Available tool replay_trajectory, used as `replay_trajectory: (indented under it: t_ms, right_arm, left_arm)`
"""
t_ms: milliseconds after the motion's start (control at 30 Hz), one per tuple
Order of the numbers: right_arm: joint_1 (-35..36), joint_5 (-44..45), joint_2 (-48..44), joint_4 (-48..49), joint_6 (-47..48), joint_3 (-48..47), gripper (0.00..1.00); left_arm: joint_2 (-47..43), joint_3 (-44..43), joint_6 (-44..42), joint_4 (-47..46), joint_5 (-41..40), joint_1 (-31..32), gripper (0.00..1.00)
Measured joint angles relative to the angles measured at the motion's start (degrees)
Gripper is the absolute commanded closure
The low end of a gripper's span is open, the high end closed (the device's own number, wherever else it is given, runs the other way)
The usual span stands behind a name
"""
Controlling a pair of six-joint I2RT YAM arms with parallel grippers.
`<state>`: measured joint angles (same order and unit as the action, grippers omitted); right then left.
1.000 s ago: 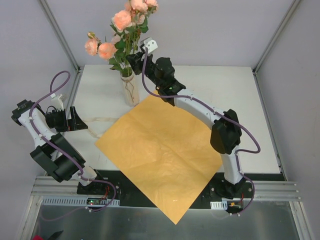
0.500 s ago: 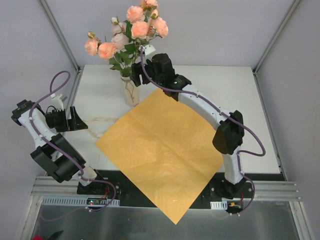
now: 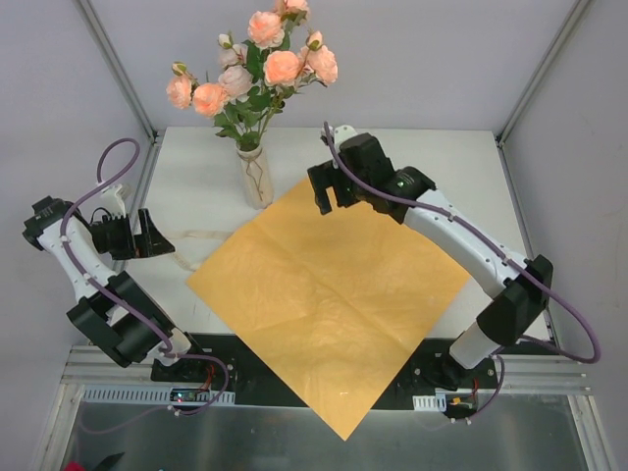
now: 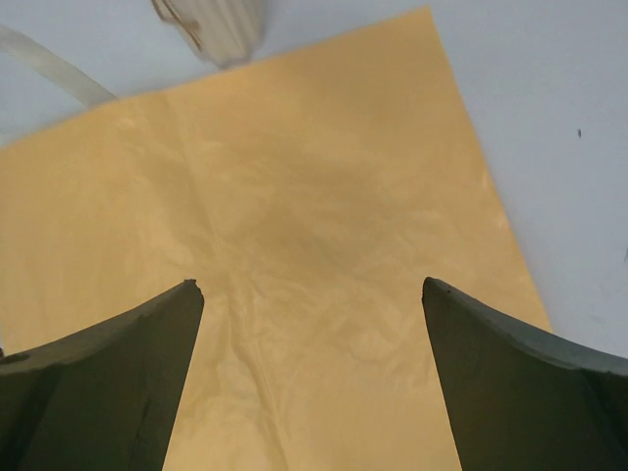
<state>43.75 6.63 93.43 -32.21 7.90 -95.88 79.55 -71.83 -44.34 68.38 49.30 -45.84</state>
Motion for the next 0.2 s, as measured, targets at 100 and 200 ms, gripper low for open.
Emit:
replay_trajectory:
  t_ms: [100, 200]
  right_arm:
    - [-0.02, 2.43, -3.78, -1.9, -1.07, 8.2, 0.04]
    - [0.0, 4.02, -5.53, -3.87, -1.53, 12.96, 0.04]
  left_arm:
    - [-0.61, 1.01, 0.17, 0.02, 0.09, 0.0, 0.01]
    - [-0.94, 1.81, 0.52, -0.09, 0.2, 0.0, 0.01]
